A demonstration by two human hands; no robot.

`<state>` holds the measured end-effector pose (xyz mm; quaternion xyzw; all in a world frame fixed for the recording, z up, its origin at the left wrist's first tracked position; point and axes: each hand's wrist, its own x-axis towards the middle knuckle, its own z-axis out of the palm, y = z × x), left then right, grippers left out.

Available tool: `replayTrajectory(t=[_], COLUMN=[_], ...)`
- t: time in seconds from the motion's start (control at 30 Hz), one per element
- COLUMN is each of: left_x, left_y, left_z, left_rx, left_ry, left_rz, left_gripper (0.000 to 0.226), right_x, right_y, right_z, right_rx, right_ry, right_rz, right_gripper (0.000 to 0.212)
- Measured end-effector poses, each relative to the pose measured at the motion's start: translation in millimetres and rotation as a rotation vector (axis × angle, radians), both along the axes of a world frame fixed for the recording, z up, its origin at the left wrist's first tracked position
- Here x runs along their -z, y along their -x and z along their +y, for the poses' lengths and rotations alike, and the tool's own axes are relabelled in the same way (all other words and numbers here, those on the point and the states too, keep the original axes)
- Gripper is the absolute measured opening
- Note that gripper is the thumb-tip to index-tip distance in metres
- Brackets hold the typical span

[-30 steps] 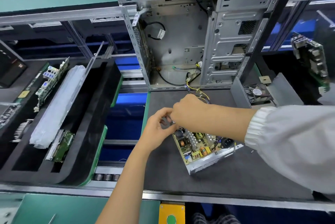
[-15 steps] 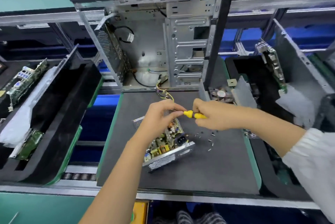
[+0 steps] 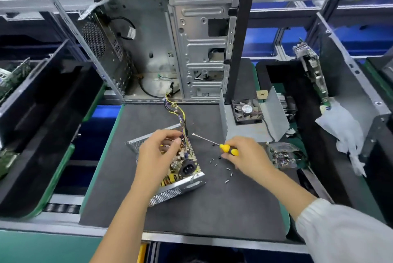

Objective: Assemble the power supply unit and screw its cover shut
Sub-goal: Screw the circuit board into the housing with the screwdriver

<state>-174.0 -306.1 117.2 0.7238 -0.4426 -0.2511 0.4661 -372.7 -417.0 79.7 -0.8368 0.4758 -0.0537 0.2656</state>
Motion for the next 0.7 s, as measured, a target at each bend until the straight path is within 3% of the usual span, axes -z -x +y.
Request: replayTrajectory(t=[0.27, 0.3, 0.37, 0.43, 0.5, 0.57, 0.7], left_x=[9.0, 8.4, 5.5, -1.6, -11.7, -17.5, -18.2], left_y=[2.4, 2.6, 3.3, 8.5, 20.0, 30.1, 34.8], left_z=[4.4, 4.6, 5.9, 5.8, 3.8, 0.4, -1.5], left_rx=[-0.032, -0.038, -0.075, -0.034, 0.064, 0.103, 0.041], left_ry=[-0.071, -0.066, -0.044, -0.033, -0.052, -0.036, -0.048], left_rz=[-0.168, -0.183, -0.124, 0.131, 0.494, 0.798, 1.138], left_gripper=[0.015, 0.014, 0.012, 0.01, 0.025, 0.029, 0.045], right_x=[19.1, 14.3, -2.2, -27.7, -48.3, -59.2, -61.7], right_y=[-12.8, -13.1, -14.3, -19.4, -27.0, -35.6, -40.9], right_z=[-1.3, -0.5, 4.3, 12.6, 21.5, 29.1, 37.0], right_rx=[-0.092, -0.092, -0.017, 0.072, 0.092, 0.096, 0.103], right_ry=[0.094, 0.091, -0.06, -0.259, -0.303, -0.26, -0.227], right_rz=[0.113, 0.072, -0.241, -0.659, -0.86, -0.904, -0.945], right_gripper=[0.013, 0.013, 0.015, 0.012, 0.011, 0.012, 0.018])
